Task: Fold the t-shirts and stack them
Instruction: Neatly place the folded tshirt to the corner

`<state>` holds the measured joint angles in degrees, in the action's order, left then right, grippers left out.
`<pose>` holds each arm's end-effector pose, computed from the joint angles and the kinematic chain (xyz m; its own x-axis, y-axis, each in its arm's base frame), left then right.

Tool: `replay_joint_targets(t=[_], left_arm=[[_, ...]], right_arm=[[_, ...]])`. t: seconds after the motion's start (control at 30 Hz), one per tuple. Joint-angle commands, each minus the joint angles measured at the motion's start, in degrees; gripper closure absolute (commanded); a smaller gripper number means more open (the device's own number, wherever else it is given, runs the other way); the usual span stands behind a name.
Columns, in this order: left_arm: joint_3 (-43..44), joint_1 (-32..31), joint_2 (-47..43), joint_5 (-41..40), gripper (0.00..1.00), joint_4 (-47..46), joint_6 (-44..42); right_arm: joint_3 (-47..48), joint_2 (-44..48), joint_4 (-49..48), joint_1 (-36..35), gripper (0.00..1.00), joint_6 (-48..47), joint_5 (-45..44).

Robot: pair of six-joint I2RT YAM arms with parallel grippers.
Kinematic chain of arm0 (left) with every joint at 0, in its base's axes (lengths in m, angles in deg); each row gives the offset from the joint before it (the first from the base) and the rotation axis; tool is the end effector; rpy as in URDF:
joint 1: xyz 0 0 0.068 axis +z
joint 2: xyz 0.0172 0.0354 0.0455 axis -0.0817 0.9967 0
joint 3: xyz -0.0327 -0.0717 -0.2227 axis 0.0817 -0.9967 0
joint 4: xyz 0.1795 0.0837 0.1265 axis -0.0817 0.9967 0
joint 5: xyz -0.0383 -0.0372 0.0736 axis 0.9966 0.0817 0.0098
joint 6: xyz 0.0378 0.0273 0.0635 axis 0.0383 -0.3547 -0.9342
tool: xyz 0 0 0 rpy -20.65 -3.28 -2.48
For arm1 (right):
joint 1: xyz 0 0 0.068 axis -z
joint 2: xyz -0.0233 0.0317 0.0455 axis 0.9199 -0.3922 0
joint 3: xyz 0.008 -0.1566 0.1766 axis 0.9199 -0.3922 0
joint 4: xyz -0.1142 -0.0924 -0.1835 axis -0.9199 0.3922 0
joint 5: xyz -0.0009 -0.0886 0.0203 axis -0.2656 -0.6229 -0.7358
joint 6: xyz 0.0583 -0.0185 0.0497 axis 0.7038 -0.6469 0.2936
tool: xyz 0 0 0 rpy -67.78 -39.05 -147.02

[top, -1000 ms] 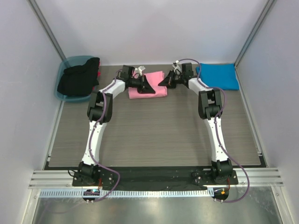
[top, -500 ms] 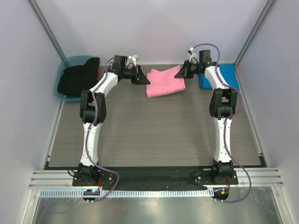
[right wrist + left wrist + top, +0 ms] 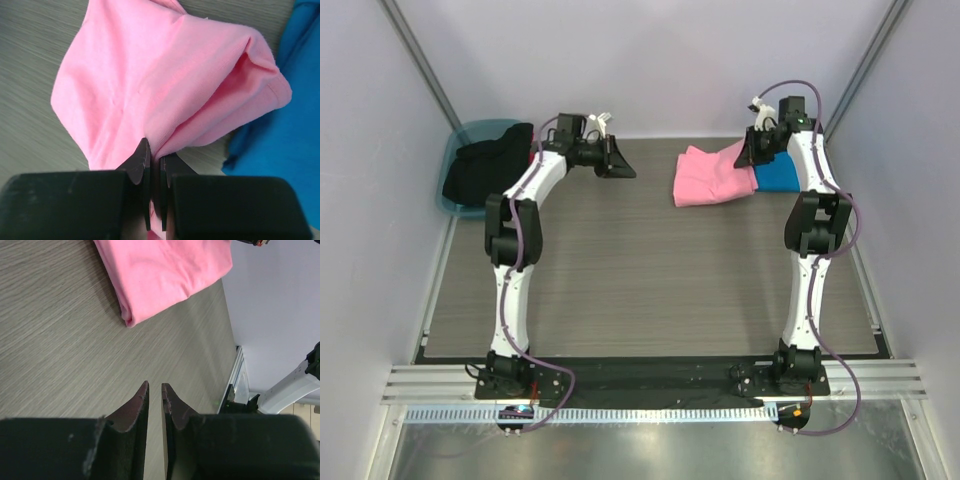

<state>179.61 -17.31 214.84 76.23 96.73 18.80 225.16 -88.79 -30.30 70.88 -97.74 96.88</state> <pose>0.4639 -0.1609 0.1961 -0.9014 -0.0578 -0.4292 0.3628 0.4405 -0.8212 0.4888 0.0026 0.1929 -0.7766 -0.0826 -0.6245 -0.3727 0.8595 0.3497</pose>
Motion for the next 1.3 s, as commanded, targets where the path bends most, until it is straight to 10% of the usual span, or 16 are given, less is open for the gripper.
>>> replay_joint_targets(t=[0.0,1.27], left_arm=[[0.7,-0.5,-5.8,0.0,0.83,0.6,-1.7],[0.4,-4.4,-8.3,-3.6,0.82,5.5,-7.9]], right_arm=[[4.2,7.2,2.1,-0.3,0.99,-8.1,-5.7],[10.6,9.4,-2.4,7.6,0.99,-17.2,-16.0]])
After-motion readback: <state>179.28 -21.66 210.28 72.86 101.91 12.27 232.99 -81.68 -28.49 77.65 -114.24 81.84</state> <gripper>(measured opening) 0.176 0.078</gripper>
